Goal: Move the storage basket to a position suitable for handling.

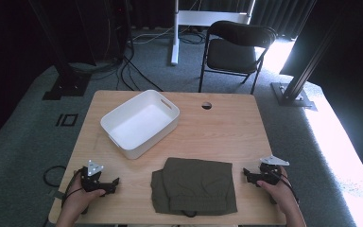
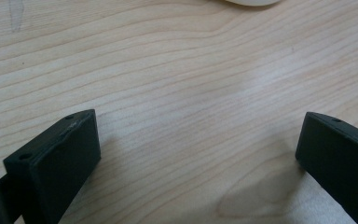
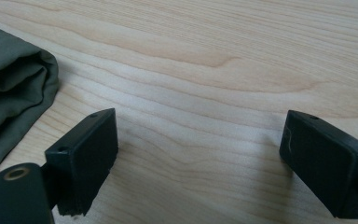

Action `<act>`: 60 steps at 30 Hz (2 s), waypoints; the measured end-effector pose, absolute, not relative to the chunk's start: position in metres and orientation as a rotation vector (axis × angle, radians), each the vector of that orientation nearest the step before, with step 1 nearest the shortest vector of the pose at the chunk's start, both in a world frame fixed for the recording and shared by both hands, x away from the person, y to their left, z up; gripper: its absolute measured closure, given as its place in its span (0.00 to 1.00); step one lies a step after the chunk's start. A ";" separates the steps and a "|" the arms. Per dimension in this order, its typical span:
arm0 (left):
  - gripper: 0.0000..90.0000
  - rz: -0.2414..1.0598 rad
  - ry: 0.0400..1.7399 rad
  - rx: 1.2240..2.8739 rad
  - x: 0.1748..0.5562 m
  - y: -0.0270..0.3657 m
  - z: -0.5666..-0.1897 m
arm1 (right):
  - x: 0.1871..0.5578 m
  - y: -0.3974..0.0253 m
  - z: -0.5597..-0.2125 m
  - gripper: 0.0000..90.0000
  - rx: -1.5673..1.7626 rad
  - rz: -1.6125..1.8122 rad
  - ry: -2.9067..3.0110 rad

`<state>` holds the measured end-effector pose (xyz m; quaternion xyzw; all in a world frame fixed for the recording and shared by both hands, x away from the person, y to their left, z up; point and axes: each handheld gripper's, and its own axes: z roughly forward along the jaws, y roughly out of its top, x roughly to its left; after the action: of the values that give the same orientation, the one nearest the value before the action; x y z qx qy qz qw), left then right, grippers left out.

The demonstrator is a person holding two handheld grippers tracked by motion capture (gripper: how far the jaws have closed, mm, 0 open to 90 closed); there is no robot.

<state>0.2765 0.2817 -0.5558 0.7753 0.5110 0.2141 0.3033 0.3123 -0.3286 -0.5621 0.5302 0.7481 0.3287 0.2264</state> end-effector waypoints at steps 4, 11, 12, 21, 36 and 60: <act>0.01 0.576 1.364 2.067 0.277 0.286 -0.554 | 0.318 -0.326 -0.561 0.13 1.453 0.893 2.079; 0.01 0.581 1.404 2.019 0.282 0.288 -0.550 | 0.336 -0.313 -0.551 0.13 1.426 0.932 2.086; 0.01 0.582 1.403 2.019 0.283 0.288 -0.549 | 0.338 -0.312 -0.550 0.13 1.420 0.938 2.090; 0.01 0.575 1.414 1.989 0.292 0.286 -0.543 | 0.372 -0.288 -0.530 0.13 1.358 0.999 2.104; 0.01 0.587 1.432 1.924 0.302 0.284 -0.531 | 0.412 -0.237 -0.502 0.13 1.233 1.154 2.132; 0.01 0.657 1.399 1.800 0.324 0.277 -0.484 | 0.472 -0.133 -0.465 0.14 1.056 1.279 2.221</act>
<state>0.3245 0.2772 -0.4844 0.7032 0.5467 0.2566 0.3752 0.4725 -0.1333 -0.4650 0.3744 0.7876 0.4535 0.1841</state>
